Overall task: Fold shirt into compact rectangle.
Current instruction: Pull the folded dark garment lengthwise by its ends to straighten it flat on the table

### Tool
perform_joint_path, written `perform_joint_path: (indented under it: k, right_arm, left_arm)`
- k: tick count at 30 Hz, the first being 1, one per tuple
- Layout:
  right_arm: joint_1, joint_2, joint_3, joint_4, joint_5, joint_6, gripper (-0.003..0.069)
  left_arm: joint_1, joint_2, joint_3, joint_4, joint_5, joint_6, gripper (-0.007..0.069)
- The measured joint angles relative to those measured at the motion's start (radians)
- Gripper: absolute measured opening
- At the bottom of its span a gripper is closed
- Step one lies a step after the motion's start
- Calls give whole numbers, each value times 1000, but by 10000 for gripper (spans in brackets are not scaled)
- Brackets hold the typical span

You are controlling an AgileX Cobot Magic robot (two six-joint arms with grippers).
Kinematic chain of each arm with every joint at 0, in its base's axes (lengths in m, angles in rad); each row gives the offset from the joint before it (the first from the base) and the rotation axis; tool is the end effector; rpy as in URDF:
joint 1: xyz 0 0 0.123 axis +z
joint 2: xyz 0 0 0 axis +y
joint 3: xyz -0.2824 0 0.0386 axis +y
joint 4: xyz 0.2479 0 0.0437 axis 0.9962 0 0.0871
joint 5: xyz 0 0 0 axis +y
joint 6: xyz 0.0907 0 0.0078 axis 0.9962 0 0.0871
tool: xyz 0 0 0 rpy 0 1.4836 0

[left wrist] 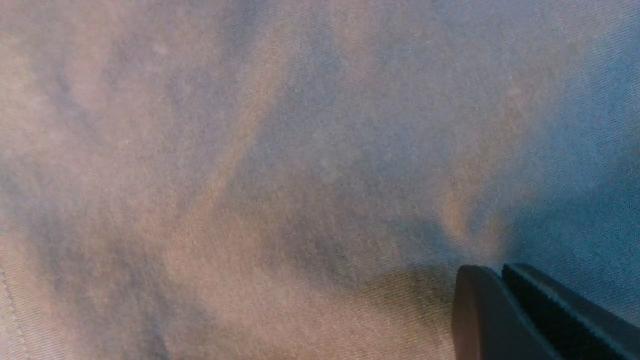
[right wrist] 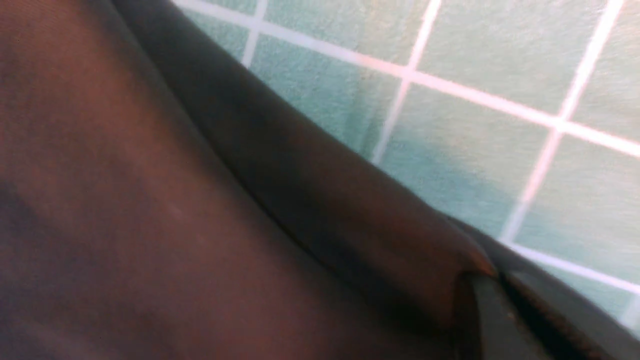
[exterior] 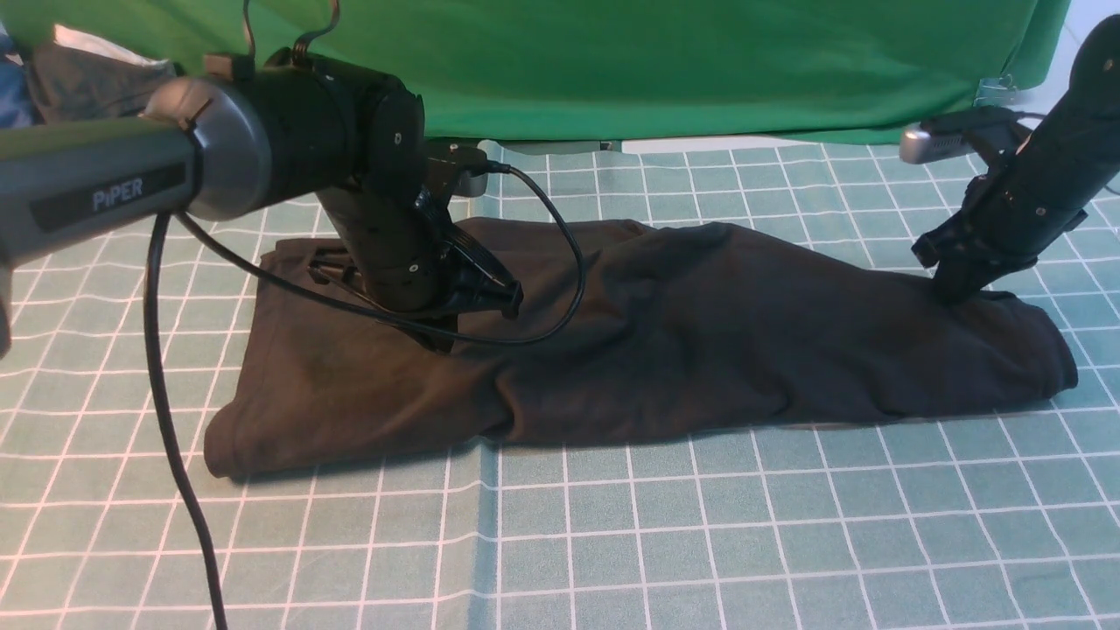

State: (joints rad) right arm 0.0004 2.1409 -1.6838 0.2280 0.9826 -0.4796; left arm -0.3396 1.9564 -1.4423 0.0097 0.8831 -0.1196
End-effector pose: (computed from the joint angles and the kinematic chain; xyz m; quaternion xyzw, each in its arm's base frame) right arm 0.4469 0.0173 0.1826 -0.1838 0.9718 0.0724 0.1291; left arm 0.3799 -0.1335 0.1983 0.1114 0.9852 -0.0256 0.1276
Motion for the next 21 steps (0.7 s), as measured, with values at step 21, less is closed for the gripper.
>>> perform_joint_path:
  k: [21]
  right_arm:
    - [-19,-74,-96,-63,105,145,91]
  left_arm:
    - [52,-36,-10,156,0,-147,7]
